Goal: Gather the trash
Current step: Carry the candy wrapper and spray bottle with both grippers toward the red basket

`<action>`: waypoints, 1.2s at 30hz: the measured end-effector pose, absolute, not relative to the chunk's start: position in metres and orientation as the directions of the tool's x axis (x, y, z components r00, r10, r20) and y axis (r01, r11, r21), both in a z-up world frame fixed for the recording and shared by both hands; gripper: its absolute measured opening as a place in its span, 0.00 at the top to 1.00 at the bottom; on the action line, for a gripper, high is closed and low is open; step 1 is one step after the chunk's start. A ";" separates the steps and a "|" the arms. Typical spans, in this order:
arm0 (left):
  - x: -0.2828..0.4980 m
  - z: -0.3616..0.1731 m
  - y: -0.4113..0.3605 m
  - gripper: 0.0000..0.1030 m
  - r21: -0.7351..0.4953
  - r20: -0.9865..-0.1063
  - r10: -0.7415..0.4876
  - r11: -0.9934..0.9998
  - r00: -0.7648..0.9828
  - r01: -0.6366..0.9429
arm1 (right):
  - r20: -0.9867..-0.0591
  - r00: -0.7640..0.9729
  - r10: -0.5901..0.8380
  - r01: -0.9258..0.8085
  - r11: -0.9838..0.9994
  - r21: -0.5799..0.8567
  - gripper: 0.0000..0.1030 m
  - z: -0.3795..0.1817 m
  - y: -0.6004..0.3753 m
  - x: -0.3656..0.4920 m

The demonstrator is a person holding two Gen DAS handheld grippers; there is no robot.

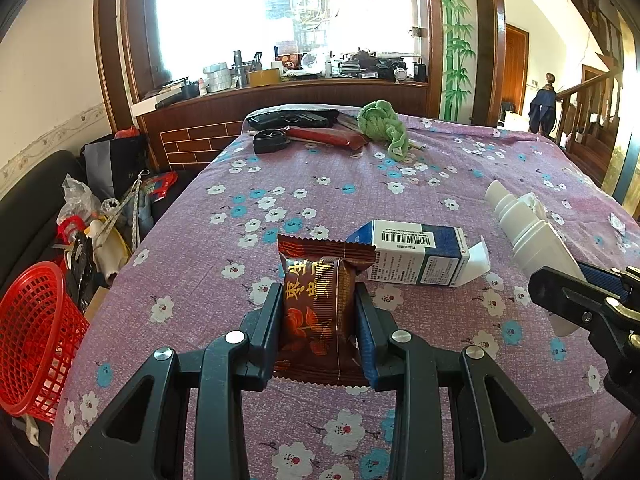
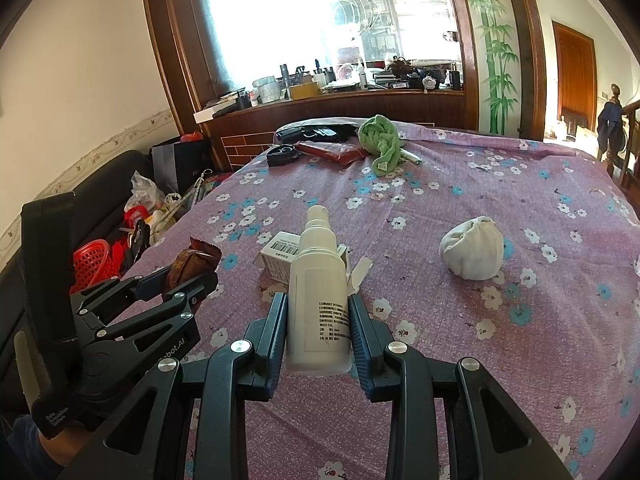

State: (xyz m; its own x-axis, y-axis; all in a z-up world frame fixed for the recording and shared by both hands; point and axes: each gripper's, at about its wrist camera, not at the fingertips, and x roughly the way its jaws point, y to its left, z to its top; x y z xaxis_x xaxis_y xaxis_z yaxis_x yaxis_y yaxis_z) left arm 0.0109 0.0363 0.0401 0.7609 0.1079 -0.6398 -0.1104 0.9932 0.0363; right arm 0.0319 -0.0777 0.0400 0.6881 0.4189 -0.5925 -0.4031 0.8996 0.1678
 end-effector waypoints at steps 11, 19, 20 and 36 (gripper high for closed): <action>0.006 0.047 0.059 0.69 -0.011 -0.653 0.098 0.990 0.751 -0.139 | -0.580 0.707 0.406 -0.383 0.908 0.169 0.68 0.042 -0.082 0.031; -0.026 0.062 0.067 0.69 0.020 -0.632 0.131 0.988 0.764 -0.154 | -0.567 0.714 0.411 -0.393 0.905 0.161 0.68 0.042 -0.080 0.029; -0.030 0.064 0.070 0.69 0.022 -0.627 0.137 0.987 0.767 -0.158 | -0.567 0.713 0.411 -0.394 0.905 0.161 0.68 0.042 -0.080 0.028; -0.079 0.072 0.114 0.69 0.000 -0.598 0.179 0.975 0.781 -0.224 | -0.593 0.632 0.499 -0.488 0.851 0.197 0.68 0.052 -0.032 -0.012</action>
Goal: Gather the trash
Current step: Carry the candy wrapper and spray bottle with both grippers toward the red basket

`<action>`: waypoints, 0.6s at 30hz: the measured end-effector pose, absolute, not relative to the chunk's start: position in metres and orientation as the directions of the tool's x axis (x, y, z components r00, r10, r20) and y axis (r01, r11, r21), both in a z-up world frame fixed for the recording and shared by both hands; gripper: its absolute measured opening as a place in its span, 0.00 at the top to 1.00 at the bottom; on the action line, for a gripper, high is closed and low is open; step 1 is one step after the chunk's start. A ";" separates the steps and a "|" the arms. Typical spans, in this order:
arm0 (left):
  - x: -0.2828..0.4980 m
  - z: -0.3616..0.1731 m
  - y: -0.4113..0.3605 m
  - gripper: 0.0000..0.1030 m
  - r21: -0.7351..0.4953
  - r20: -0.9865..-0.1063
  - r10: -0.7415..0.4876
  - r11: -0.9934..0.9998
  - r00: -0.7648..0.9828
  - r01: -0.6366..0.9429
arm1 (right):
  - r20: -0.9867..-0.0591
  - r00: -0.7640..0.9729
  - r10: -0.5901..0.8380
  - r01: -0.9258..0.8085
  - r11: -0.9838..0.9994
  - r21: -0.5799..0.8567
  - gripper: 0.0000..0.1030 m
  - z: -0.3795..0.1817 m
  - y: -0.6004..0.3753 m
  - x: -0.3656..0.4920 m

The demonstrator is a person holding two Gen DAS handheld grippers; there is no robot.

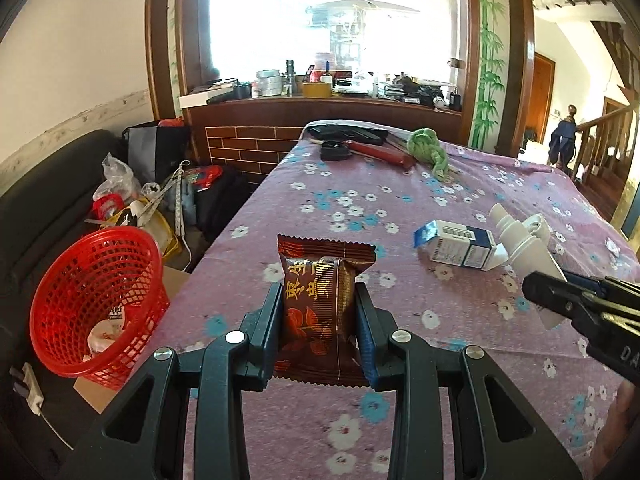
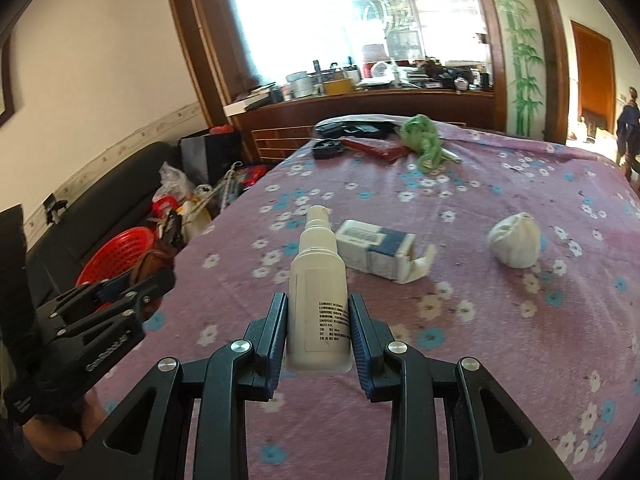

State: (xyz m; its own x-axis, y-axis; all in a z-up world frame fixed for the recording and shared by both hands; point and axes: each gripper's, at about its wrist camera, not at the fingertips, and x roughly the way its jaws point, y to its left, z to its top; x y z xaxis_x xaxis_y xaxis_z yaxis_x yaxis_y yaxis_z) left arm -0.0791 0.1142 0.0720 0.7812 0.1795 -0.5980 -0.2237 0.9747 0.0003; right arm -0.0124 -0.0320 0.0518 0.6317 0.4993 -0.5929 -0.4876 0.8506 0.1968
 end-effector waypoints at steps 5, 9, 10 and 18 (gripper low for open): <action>-0.089 0.073 0.128 0.69 -0.014 -0.596 0.187 0.970 0.781 -0.243 | -0.605 0.604 0.519 -0.517 0.832 0.198 0.68 0.053 -0.013 -0.019; -0.097 0.077 0.144 0.69 -0.038 -0.600 0.188 0.964 0.777 -0.263 | -0.616 0.572 0.542 -0.539 0.814 0.217 0.68 0.055 0.004 -0.020; -0.099 0.079 0.151 0.69 -0.041 -0.599 0.196 0.961 0.776 -0.275 | -0.618 0.560 0.551 -0.545 0.807 0.226 0.68 0.056 0.009 -0.020; -0.119 0.094 0.214 0.69 -0.105 -0.592 0.232 0.927 0.772 -0.359 | -0.631 0.479 0.610 -0.606 0.750 0.265 0.68 0.065 0.061 -0.017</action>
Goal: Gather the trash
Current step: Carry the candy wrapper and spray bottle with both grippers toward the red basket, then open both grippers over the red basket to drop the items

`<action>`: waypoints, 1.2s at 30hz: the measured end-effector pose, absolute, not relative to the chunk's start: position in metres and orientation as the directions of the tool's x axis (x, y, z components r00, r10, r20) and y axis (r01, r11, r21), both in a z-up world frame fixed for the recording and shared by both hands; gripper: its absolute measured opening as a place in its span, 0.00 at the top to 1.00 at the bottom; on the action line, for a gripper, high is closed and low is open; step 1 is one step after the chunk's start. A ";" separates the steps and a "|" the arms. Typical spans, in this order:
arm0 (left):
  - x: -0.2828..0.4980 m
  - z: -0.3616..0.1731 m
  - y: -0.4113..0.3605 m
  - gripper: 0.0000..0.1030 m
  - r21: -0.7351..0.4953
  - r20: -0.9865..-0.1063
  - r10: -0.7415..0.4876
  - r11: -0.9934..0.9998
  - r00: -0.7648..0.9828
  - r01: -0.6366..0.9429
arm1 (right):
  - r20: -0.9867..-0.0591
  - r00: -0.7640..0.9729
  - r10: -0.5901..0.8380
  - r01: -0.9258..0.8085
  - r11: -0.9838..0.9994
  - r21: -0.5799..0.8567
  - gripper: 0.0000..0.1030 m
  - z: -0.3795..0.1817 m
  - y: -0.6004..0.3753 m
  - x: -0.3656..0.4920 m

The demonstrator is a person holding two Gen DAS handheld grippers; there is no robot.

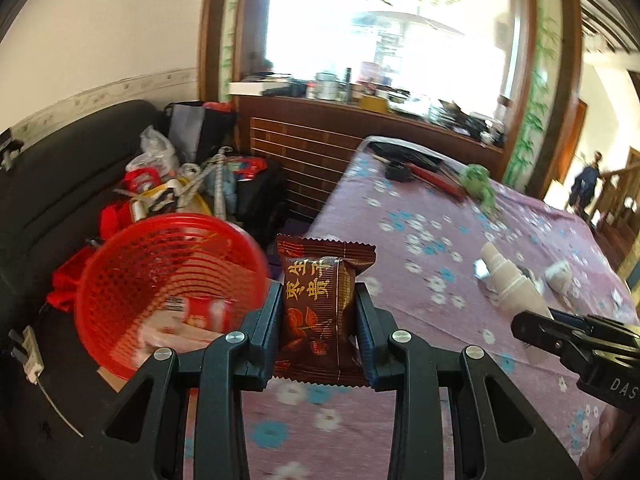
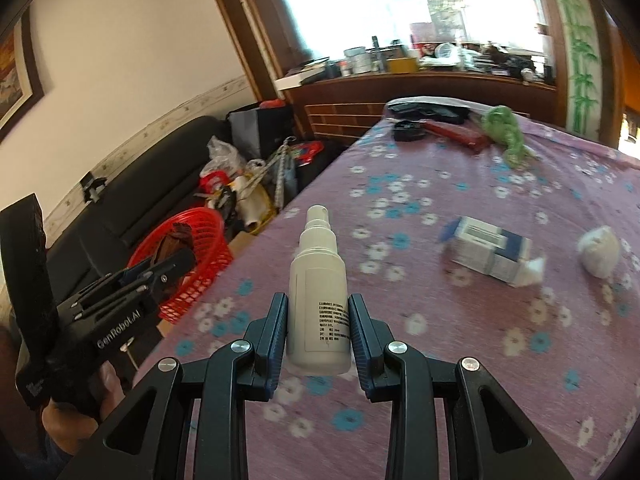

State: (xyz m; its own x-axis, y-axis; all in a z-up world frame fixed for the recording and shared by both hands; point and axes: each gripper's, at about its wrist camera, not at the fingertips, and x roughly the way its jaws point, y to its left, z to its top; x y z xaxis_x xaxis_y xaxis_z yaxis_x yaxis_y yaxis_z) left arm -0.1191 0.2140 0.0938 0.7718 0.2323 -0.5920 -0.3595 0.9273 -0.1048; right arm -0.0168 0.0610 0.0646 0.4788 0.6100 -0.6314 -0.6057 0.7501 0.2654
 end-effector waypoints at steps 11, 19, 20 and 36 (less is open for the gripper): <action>-0.142 0.079 0.326 0.69 -0.144 -0.628 0.329 0.841 0.705 -0.521 | -0.634 0.355 0.687 -0.709 0.640 0.297 0.68 0.078 0.168 -0.018; -0.148 0.067 0.363 0.69 -0.146 -0.643 0.352 0.815 0.680 -0.560 | -0.664 0.282 0.692 -0.735 0.601 0.313 0.68 0.064 0.243 -0.008; -0.148 0.066 0.367 0.69 -0.148 -0.646 0.353 0.812 0.677 -0.565 | -0.669 0.278 0.690 -0.734 0.602 0.316 0.68 0.062 0.249 -0.006; -0.143 0.079 0.327 0.39 -0.178 -0.631 0.268 0.863 0.728 -0.472 | -0.654 0.367 0.661 -0.632 0.693 0.346 0.62 0.063 0.159 0.022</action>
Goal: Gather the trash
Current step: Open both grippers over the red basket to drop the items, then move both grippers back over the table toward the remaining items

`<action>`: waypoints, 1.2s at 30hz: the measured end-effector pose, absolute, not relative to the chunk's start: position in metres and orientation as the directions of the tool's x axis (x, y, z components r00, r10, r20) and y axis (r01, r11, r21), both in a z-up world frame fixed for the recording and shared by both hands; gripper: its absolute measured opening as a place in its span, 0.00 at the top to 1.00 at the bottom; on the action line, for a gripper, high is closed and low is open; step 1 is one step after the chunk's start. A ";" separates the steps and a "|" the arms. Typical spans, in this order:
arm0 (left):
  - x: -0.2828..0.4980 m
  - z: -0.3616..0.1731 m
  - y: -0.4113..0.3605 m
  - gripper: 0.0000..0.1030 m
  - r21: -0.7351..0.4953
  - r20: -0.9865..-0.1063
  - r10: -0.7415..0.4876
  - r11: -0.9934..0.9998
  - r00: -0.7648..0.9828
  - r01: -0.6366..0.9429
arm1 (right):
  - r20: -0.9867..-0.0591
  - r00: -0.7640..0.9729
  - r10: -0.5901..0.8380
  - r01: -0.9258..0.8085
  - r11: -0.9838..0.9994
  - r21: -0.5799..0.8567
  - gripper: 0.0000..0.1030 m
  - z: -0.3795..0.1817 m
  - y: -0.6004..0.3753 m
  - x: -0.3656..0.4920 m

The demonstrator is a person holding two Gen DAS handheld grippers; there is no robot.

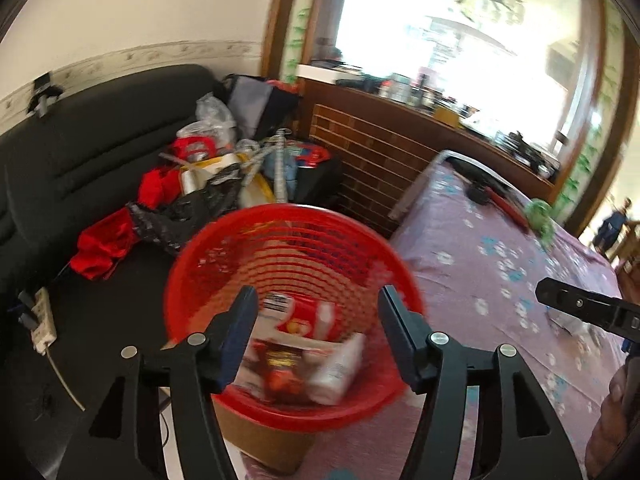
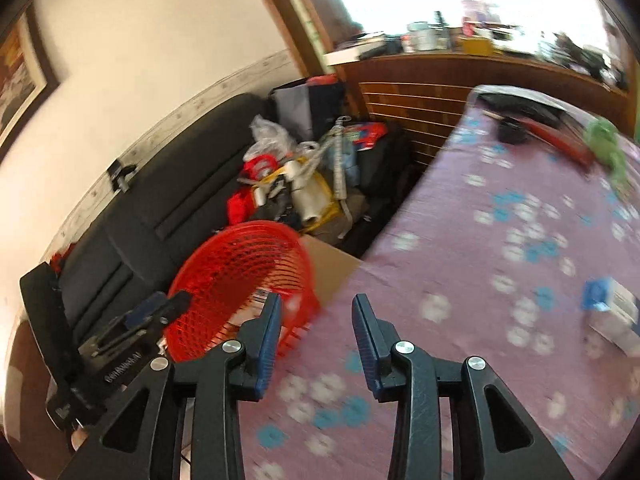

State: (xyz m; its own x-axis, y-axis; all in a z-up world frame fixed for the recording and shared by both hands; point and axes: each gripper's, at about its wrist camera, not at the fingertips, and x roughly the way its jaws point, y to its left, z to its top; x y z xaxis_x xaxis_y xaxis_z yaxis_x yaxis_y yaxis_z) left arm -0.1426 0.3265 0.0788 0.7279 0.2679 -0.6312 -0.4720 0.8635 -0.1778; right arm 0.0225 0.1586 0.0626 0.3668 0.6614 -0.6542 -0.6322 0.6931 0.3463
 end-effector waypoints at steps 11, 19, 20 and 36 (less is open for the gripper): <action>-0.109 0.092 0.220 0.34 -0.122 -0.646 0.131 0.955 0.752 -0.271 | -0.692 0.583 0.427 -0.344 0.901 0.266 0.59 0.053 -0.005 0.108; -0.093 0.086 0.169 0.29 -0.110 -0.686 0.040 0.981 0.726 -0.159 | -0.748 0.464 0.475 -0.296 0.879 0.375 0.58 0.015 -0.036 0.144; -0.090 0.085 0.164 0.28 -0.109 -0.690 0.035 0.982 0.723 -0.151 | -0.745 0.448 0.494 -0.308 0.868 0.391 0.58 0.014 -0.033 0.136; 0.001 0.074 0.080 0.16 -0.097 -0.776 -0.061 0.995 0.628 -0.024 | -0.608 0.710 0.356 -0.125 0.913 0.388 0.47 0.050 -0.125 0.087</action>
